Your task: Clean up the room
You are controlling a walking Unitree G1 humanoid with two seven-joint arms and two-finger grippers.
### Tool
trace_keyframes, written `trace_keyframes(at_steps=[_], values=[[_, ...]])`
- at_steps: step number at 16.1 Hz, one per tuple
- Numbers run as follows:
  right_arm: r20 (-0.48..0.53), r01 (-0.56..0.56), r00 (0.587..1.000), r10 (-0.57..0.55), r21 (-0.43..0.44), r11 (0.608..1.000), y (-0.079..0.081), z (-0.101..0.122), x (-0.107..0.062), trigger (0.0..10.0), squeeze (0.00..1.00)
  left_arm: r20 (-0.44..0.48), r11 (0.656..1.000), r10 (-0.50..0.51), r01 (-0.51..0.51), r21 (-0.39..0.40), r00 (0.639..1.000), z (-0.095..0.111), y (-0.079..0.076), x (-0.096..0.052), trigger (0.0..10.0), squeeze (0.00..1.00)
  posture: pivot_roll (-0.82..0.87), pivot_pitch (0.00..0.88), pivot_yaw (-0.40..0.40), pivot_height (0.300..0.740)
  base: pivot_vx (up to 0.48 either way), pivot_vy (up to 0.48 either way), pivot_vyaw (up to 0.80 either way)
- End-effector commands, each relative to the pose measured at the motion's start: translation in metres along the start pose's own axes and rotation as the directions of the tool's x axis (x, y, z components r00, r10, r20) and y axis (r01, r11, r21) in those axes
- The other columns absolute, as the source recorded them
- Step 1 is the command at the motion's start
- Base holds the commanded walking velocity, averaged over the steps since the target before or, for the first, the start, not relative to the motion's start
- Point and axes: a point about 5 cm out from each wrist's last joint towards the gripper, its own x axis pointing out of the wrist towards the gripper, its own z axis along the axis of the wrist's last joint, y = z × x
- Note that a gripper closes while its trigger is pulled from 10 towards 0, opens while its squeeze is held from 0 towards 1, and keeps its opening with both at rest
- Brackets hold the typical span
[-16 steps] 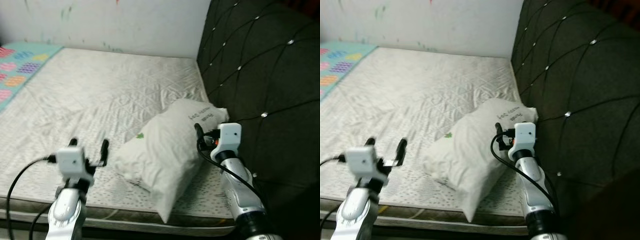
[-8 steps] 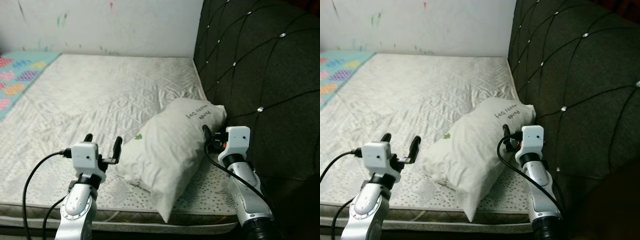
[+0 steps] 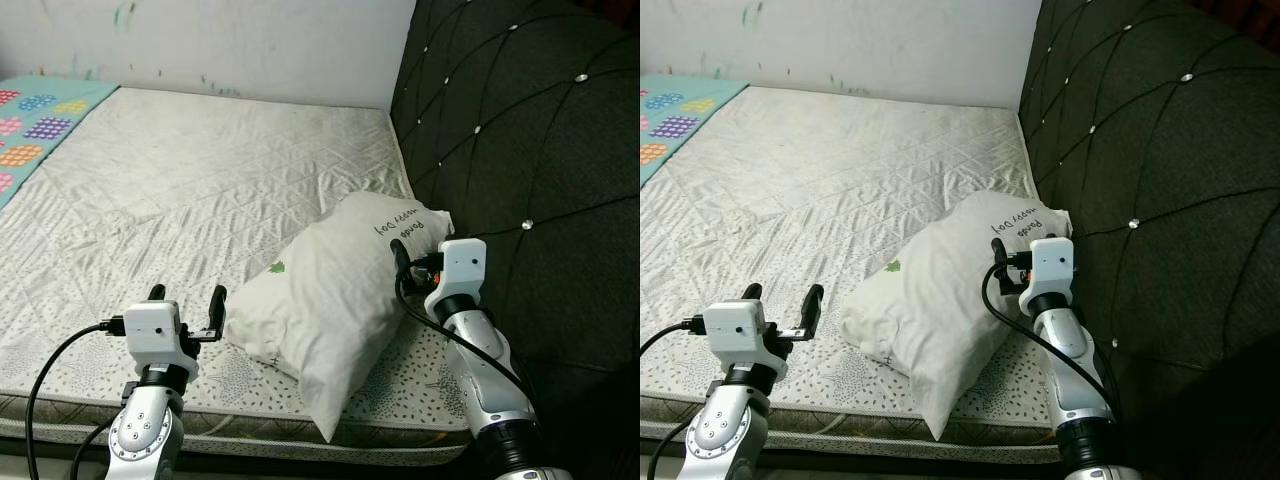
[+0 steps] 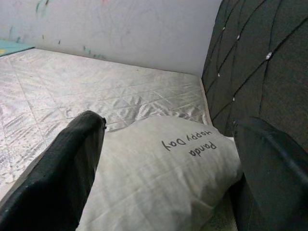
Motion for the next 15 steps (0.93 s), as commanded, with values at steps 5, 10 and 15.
trace_keyframes(at_steps=[5,10,15], values=[[-0.008,0.048,0.999,-0.048,0.000,0.999,-0.006,-0.003,-0.007,10.0,0.00,0.008,0.999,-0.052,0.052,0.006,0.999,0.005,-0.006,0.010,10.0,0.00,-0.06,0.046,-0.018,0.740,0.000,0.000,0.00],[-0.010,0.053,0.999,-0.053,-0.002,0.999,-0.006,-0.004,-0.009,10.0,0.00,0.017,0.998,-0.071,0.070,0.004,0.997,0.008,-0.009,0.018,10.0,0.00,-0.06,0.054,-0.020,0.740,0.000,0.000,0.00],[-0.034,0.034,0.999,-0.034,0.012,0.999,-0.004,-0.006,-0.008,10.0,0.00,0.021,0.999,-0.045,0.045,0.001,0.999,0.008,-0.006,0.016,10.0,0.00,-0.05,0.070,-0.047,0.740,0.000,0.000,-0.32]])
